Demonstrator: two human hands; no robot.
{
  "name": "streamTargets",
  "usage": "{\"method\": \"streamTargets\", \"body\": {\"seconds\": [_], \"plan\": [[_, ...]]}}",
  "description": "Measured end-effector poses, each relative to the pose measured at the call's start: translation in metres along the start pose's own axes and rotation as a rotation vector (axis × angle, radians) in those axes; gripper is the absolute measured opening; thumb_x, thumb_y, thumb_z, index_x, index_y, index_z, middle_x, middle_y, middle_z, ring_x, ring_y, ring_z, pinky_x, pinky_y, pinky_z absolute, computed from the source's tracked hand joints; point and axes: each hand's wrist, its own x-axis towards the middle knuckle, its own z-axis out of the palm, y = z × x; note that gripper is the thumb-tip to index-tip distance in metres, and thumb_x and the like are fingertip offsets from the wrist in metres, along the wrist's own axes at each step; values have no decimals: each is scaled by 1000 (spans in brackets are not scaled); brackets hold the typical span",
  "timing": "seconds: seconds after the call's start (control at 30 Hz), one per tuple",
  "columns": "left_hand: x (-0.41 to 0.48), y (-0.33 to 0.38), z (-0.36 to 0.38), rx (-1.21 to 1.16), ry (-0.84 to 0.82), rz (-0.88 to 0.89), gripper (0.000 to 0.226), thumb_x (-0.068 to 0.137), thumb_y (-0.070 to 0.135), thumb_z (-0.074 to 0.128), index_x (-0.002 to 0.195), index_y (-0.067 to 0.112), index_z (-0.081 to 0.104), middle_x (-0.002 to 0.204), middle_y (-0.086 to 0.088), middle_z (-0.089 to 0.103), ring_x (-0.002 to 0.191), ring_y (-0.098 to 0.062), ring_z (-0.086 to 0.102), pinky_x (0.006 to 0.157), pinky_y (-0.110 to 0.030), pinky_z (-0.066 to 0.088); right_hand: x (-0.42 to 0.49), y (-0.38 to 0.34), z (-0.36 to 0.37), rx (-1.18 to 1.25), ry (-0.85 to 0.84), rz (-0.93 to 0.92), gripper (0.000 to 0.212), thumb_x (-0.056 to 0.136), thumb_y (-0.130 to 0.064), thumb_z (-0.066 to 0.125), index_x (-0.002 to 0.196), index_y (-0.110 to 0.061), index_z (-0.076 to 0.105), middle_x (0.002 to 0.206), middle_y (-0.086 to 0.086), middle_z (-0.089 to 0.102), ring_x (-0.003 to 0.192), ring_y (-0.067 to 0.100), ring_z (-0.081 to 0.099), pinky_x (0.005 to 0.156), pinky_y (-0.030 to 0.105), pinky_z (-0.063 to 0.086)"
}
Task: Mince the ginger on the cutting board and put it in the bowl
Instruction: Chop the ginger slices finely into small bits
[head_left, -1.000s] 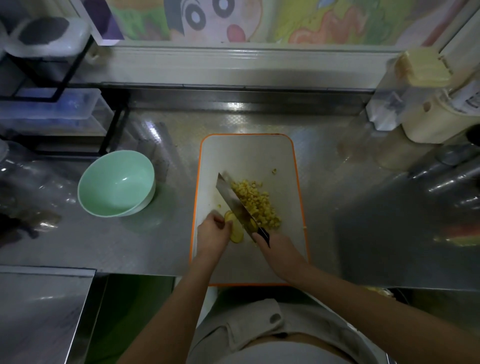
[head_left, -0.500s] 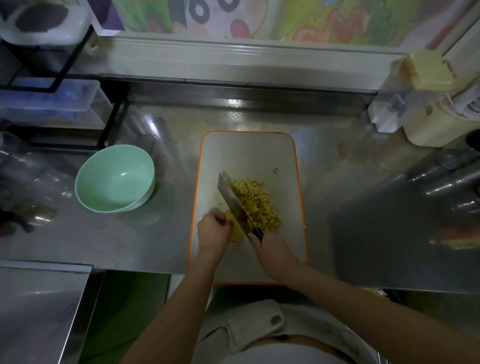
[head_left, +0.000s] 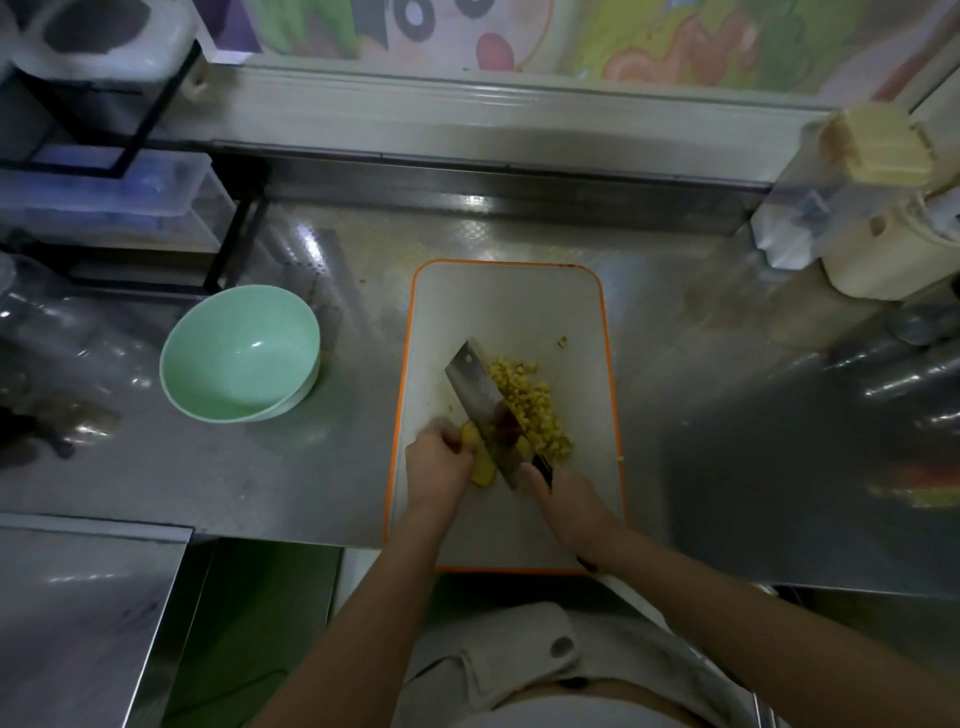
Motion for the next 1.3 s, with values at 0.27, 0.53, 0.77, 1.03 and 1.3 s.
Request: {"method": "streamTargets", "body": {"seconds": [0.27, 0.53, 0.77, 1.03, 1.3], "plan": [[-7, -7, 5, -135, 57, 60, 20, 84, 19, 64, 71, 10, 52, 66, 0, 55, 65, -17, 51, 54, -20, 25, 13, -10, -8, -159, 18, -80, 35, 99, -37, 38, 67, -22, 40, 61, -6, 41, 53, 10, 40, 52, 25, 30], [-10, -6, 7, -199, 59, 70, 20, 90, 26, 59, 79, 12, 51, 67, 5, 52, 63, -11, 48, 51, -16, 31, 5, -21, -12, -49, 47, -107, 39, 99, -35, 40, 63, -22, 36, 56, -5, 38, 46, 7, 35, 41, 18, 28], [-6, -7, 10, -185, 58, 57, 9, 88, 11, 58, 81, 12, 53, 76, 1, 55, 71, -13, 51, 58, -20, 33, -8, -13, -5, 38, 29, -87, 35, 99, -34, 41, 65, -25, 38, 59, -7, 41, 51, 4, 38, 45, 16, 30], [-4, -7, 13, -180, 80, 33, 12, 86, 11, 59, 75, 10, 55, 69, 0, 56, 64, -13, 50, 56, -22, 34, -14, -14, 1, 23, 63, -76, 33, 100, -32, 40, 73, -14, 48, 60, -7, 40, 51, 3, 37, 44, 15, 31], [-3, -6, 11, -156, 64, 46, 11, 84, 10, 60, 74, 9, 56, 72, -6, 58, 68, -17, 52, 59, -24, 33, -8, -12, 5, -41, 51, -31, 38, 99, -36, 38, 74, -9, 49, 59, -4, 41, 49, 6, 38, 41, 16, 27]]}}
